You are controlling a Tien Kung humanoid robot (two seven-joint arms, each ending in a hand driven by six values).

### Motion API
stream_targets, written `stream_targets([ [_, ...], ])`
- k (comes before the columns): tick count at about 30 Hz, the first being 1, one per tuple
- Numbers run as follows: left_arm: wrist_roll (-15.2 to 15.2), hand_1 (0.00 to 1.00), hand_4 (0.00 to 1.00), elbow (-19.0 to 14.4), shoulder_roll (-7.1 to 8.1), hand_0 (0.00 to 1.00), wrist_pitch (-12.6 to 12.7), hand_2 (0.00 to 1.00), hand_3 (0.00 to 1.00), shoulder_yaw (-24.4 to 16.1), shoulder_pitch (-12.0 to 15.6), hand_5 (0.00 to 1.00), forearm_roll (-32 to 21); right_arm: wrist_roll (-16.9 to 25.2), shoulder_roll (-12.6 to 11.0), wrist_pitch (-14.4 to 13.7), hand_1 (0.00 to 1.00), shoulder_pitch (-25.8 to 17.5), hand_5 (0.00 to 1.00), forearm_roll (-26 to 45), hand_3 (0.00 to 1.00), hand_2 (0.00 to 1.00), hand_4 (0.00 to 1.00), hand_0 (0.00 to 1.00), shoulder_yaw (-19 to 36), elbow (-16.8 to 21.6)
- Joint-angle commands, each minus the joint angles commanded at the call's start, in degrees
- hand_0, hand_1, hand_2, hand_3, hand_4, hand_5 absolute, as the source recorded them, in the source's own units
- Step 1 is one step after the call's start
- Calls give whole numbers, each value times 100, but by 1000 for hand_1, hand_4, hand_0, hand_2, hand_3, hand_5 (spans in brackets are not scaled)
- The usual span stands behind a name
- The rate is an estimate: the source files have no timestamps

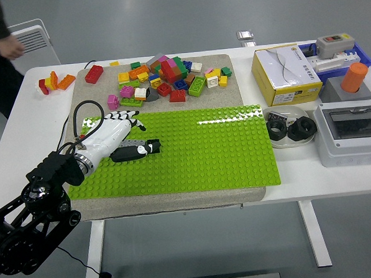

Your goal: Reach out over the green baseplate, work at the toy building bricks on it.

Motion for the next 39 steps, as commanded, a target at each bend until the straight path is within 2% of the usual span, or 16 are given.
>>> stream_targets([
  [11,58,998,828,253,-13,998,-137,998,715,-57,61,998,-84,4,-15,-1,642,1,998,-34,924,790,916,697,2,0],
  [25,14,998,840,654,-101,998,-137,998,713,-253,141,998,-80,42,-15,-30,641,3,998,194,924,790,916,698,-221,0],
  [39,25,998,847,579,-154,998,-163,998,707,-266,180,998,-78,58,-13,-49,638,-2,998,319,925,790,919,698,-331,0],
])
